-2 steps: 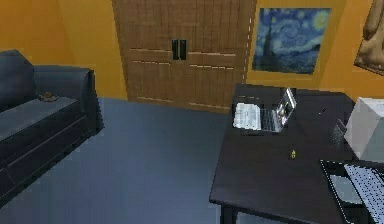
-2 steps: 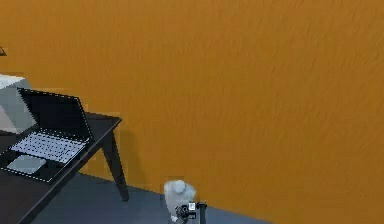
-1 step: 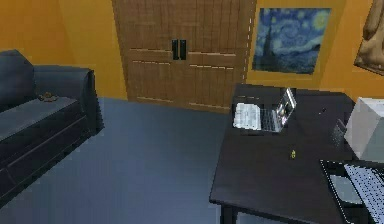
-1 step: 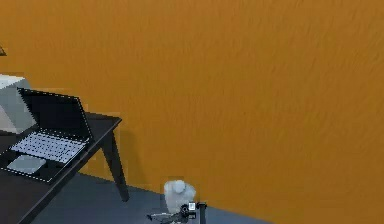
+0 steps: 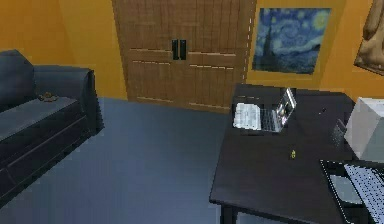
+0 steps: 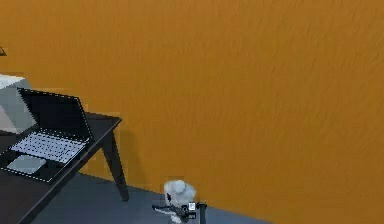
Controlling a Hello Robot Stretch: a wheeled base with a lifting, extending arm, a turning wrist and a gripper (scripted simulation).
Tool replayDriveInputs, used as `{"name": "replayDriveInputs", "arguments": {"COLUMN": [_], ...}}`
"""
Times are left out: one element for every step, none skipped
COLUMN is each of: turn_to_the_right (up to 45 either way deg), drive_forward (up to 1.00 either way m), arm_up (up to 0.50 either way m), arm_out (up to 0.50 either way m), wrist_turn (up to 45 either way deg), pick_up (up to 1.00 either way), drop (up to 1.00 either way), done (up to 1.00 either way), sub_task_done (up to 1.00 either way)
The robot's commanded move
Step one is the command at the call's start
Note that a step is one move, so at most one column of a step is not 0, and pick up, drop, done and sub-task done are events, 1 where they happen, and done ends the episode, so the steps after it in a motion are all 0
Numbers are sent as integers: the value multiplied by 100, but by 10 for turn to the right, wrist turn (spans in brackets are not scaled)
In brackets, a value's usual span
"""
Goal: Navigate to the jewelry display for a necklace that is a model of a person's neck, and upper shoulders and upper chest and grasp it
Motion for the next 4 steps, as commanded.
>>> {"name": "replayDriveInputs", "arguments": {"turn_to_the_right": [0,0,0,0], "drive_forward": [0,0,0,0], "arm_up": [0,-30,0,10], "arm_out": [0,0,0,0], "wrist_turn": [300,0,0,0], "pick_up": [0,0,100,0], "drop": [0,0,0,0], "done": [0,0,0,0], "sub_task_done": [0,0,0,0]}}
